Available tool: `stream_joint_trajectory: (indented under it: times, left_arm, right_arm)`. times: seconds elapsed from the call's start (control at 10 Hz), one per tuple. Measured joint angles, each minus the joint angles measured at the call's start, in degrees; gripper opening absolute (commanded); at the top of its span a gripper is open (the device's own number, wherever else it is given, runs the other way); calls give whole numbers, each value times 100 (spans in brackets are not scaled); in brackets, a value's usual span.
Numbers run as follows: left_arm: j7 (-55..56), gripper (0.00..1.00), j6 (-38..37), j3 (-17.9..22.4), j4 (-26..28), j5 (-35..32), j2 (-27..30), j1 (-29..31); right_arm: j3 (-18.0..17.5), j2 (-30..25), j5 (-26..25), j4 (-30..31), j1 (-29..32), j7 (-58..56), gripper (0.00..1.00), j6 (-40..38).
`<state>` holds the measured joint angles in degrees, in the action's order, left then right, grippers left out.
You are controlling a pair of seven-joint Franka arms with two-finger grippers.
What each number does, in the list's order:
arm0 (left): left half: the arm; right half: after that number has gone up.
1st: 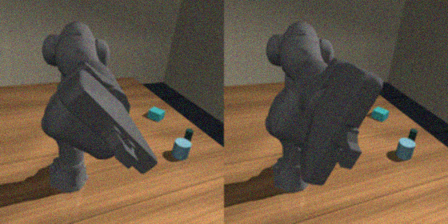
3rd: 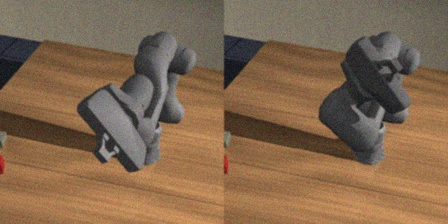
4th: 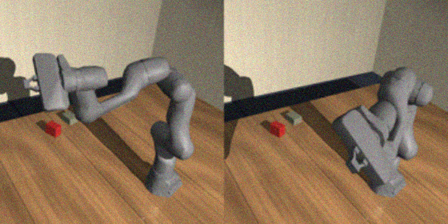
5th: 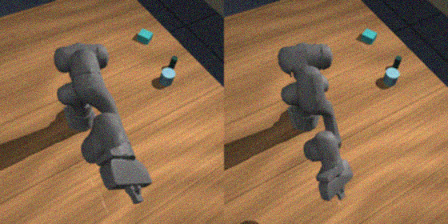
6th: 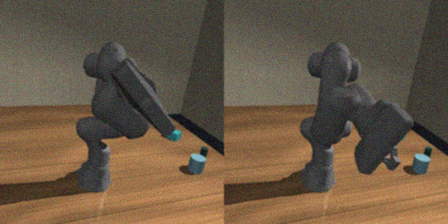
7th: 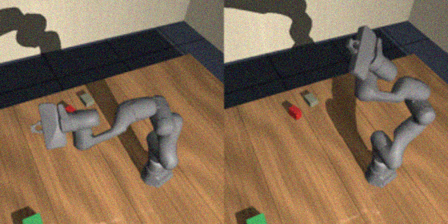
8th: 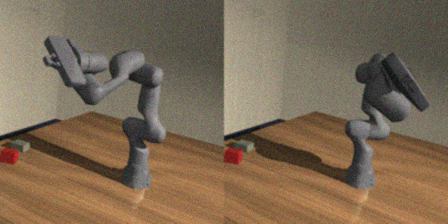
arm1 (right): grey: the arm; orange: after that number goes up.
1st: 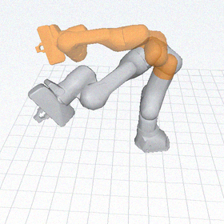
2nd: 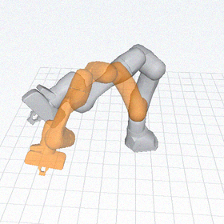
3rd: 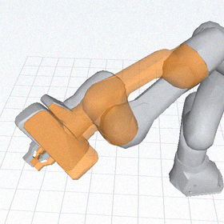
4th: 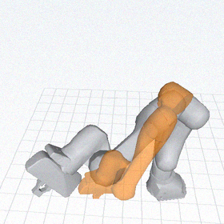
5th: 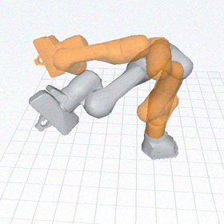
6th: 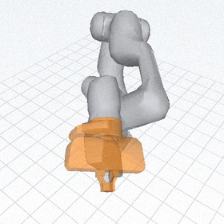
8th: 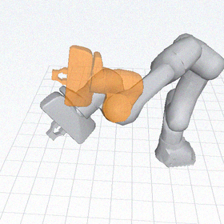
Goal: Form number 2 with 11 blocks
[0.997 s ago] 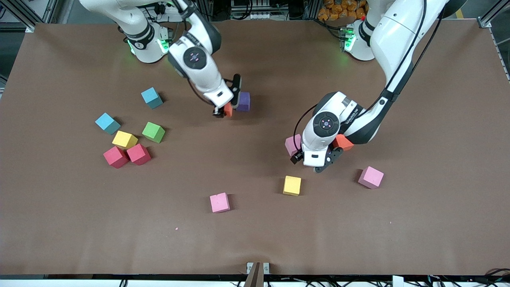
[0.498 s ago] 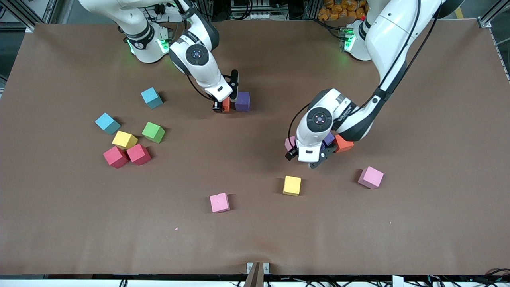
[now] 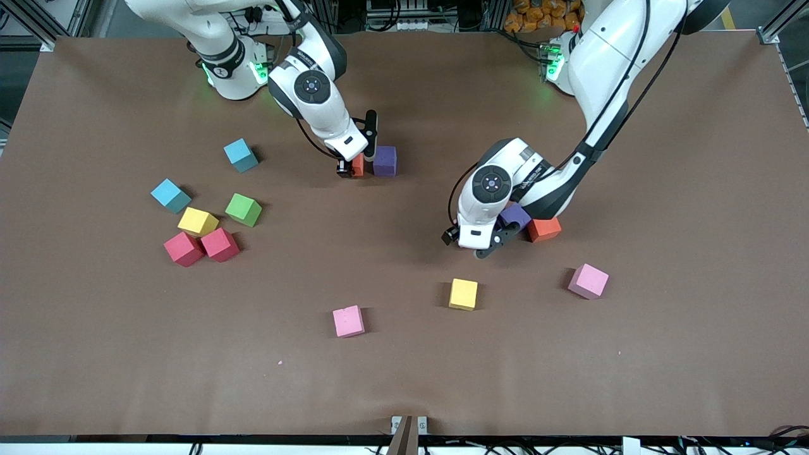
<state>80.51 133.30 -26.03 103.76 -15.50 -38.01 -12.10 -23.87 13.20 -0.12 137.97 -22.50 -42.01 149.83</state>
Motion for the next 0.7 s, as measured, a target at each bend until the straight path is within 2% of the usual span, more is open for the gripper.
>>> stream_joint_trajectory:
  times: [0.1,0.4,0.7]
  left_arm:
    - [-235,2,0,0,16,-4,-1,1]
    - [-640,0,-27,1,26,-4,15,23]
    - [36,0,-118,2,7,-4,154,78]
  right_arm:
    - [-1,24,0,14,-5,0,39,53]
    - [-17,202,0,74,-90,0,39,333]
    - [-19,331,0,74,-137,0,39,428]
